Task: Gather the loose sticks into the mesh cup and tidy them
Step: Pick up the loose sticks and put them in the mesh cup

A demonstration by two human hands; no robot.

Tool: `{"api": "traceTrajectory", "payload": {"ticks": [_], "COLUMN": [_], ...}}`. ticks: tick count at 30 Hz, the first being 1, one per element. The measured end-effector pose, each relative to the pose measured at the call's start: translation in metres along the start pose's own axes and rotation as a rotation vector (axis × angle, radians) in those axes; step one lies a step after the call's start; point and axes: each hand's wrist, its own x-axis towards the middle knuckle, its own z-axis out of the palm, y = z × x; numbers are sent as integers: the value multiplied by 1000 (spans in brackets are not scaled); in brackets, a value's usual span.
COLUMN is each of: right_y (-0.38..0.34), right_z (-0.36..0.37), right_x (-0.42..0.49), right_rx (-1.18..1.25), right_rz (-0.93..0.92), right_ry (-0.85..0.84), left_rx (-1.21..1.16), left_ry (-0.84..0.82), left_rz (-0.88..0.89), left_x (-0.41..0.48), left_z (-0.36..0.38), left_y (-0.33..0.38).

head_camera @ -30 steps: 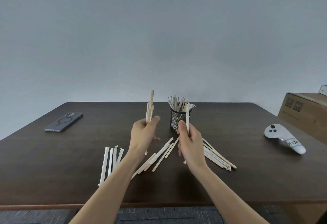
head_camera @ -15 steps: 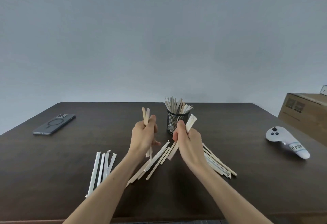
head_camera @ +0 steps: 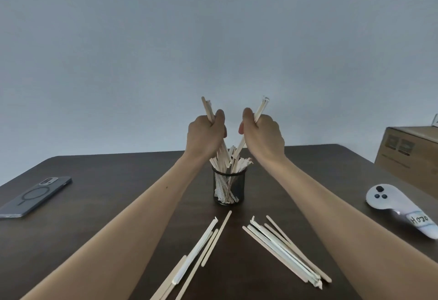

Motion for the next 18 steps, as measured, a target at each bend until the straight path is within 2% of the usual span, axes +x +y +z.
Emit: {"api": "traceTrajectory", "payload": {"ticks": [4,9,15,18], "right_y": [13,25,24,20], "right_z": [14,17,0,-11], "right_x": [14,13,4,-17], "right_rx": [-108,-239,-275,-174], "right_rz": [24,77,49,47], "right_ry": [-68,-178,-22,96], "left_rx": [74,287,242,238], "left_ry": [-29,-35,114,143], "left_rz": [13,20,49,43], "left_x": [16,21,8,-8], "left_z": [15,23,-3,-24], "left_y": [-13,-31,-29,-30]}}
